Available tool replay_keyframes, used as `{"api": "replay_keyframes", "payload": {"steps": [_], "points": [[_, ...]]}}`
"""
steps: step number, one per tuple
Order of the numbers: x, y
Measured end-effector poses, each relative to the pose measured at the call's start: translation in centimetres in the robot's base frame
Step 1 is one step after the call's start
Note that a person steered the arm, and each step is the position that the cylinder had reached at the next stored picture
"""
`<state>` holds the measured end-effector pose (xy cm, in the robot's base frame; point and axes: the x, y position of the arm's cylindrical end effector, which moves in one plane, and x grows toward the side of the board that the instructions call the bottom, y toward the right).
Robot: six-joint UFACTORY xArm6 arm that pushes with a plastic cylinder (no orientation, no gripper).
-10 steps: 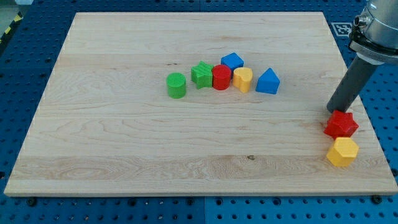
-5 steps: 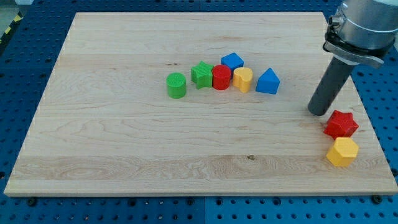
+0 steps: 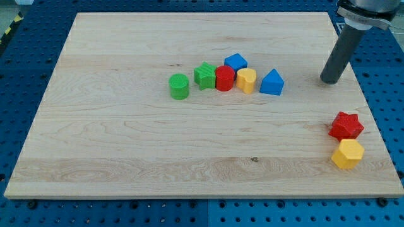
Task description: Slightly push the red star into yellow hexagon
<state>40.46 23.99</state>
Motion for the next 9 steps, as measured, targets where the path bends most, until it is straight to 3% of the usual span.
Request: {"api": "replay_keyframes", "payload": {"steps": [1,3,6,9], "points": [[0.0,0.5],[6.0,3.3],[8.7,4.2],[8.7,3.9]]}}
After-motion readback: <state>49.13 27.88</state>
